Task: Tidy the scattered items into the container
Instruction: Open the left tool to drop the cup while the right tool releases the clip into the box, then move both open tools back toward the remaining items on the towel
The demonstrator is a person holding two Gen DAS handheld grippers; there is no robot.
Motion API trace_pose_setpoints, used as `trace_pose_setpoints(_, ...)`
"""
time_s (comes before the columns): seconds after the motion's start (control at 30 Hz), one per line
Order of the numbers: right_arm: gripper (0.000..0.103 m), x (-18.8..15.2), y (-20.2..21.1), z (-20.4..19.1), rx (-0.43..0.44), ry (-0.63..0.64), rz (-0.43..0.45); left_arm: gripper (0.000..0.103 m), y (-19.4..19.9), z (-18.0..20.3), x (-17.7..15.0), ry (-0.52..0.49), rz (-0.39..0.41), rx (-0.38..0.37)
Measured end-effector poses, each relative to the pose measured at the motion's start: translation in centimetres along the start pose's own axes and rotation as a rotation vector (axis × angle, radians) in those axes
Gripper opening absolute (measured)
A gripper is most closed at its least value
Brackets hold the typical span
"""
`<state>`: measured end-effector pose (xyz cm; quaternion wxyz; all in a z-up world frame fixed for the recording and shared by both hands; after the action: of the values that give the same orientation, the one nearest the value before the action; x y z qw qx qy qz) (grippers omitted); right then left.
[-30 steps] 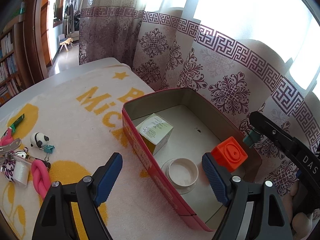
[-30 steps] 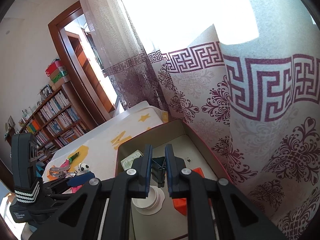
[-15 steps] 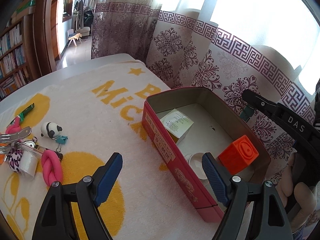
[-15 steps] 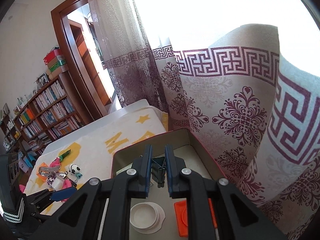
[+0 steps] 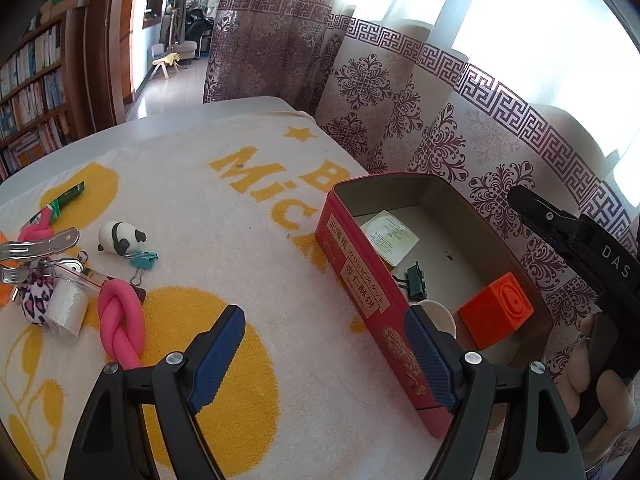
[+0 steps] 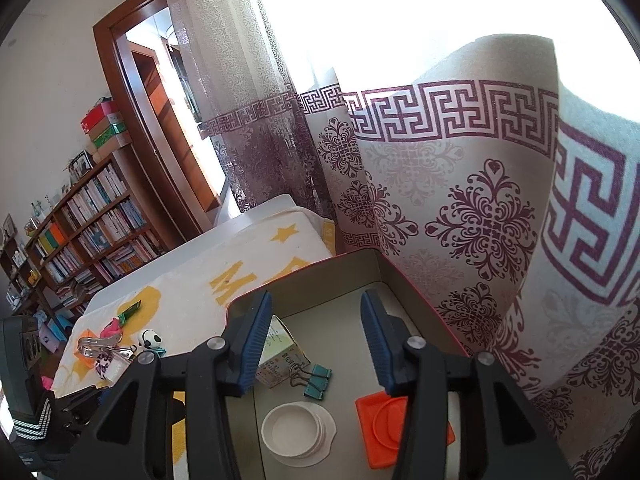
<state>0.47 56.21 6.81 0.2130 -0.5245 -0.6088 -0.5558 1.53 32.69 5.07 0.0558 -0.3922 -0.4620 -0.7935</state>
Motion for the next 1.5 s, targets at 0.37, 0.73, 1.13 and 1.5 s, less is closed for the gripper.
trace_pose_setpoints(0.37,0.059,-0.6,0.8,-3.1,0.046,0.036,0.009,0.084,0.8,-2.0,-0.4,0.033,0.0,0.025)
trace_pose_setpoints(0.73,0.063,-2.2,0.0,-8.0,0.124,0.08,-0.02,0.084,3.4,-8.0,-1.4,0.127,0.023,0.095)
trace_pose_setpoints(1.13,0.064,-5.4,-1.8,-13.1,0.21,0.138,-0.105,0.084,7.0,-17.4,-3.1,0.285,0.072,0.249)
trace_pose_setpoints(1.5,0.064,-8.8,-4.2,-17.5,0.274,0.197,-0.215,0.084,8.5,-21.7,-4.5,0.346,0.085,0.293)
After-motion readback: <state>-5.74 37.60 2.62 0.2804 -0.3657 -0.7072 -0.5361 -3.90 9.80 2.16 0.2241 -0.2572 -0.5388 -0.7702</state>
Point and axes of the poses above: each gripper's, at about its wrist camera, not at the fingertips, and y roughly against the way its jaws point, z to its right, x to its top, the point moved 4 cm from there along -y, roughly the way its jaws point, and after that the axes turned 7 degrees about z, right-handed, at the moved point
